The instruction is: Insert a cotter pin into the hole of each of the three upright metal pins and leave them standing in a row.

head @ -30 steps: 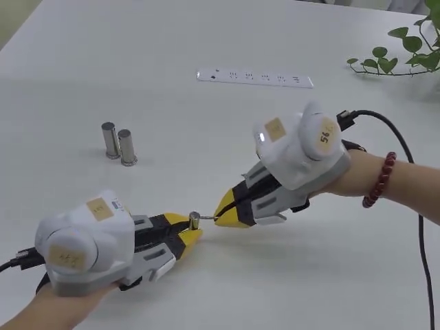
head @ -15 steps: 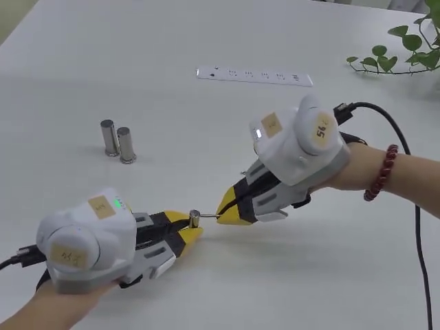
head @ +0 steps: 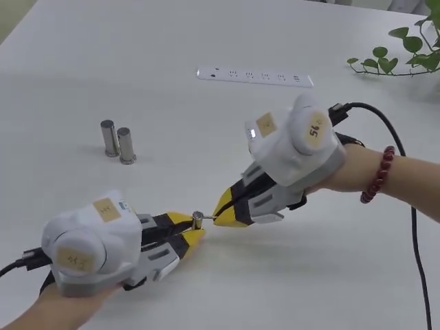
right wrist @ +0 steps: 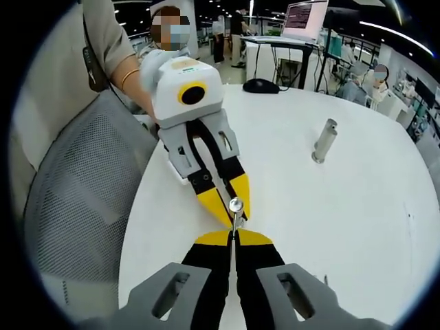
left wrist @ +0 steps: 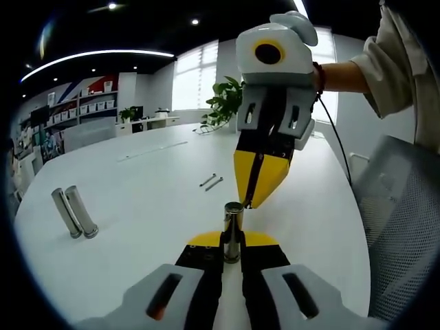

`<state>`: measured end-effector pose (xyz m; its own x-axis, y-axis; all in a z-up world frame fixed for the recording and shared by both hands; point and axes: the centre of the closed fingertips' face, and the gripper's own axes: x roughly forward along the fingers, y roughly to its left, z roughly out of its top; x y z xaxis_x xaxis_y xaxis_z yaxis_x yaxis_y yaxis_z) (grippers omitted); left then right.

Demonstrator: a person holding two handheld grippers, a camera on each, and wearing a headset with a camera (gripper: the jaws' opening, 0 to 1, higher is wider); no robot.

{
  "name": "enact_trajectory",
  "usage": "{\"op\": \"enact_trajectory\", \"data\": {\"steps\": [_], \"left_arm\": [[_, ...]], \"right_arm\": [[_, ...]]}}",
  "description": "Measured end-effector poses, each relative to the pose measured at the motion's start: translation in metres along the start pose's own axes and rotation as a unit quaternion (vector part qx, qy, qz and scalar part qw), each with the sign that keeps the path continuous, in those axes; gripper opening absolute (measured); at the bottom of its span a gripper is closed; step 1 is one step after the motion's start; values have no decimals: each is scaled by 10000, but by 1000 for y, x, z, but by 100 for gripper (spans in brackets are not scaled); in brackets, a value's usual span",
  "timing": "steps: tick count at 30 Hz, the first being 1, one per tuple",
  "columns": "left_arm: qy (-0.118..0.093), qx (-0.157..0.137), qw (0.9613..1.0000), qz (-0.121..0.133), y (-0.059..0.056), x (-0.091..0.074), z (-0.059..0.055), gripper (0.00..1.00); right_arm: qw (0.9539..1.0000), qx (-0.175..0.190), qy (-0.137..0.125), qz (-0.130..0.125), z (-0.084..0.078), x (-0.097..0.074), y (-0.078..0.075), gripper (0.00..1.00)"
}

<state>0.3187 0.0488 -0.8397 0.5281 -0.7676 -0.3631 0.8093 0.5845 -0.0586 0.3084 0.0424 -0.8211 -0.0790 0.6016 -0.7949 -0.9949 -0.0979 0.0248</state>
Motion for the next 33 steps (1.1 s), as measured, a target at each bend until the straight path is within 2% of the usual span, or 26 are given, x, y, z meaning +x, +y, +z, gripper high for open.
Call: {"op": "enact_trajectory", "data": {"steps": [20,33], "left_arm": [[-32,-10,10000,16,0,1,0,7],[-89,-52,9999,71,-1,1,0,7]], "right_arm": [[10000,-51,-47,-21,6,6,-1,2],[9999,87,-102,-42,8,6,-1,3]]}}
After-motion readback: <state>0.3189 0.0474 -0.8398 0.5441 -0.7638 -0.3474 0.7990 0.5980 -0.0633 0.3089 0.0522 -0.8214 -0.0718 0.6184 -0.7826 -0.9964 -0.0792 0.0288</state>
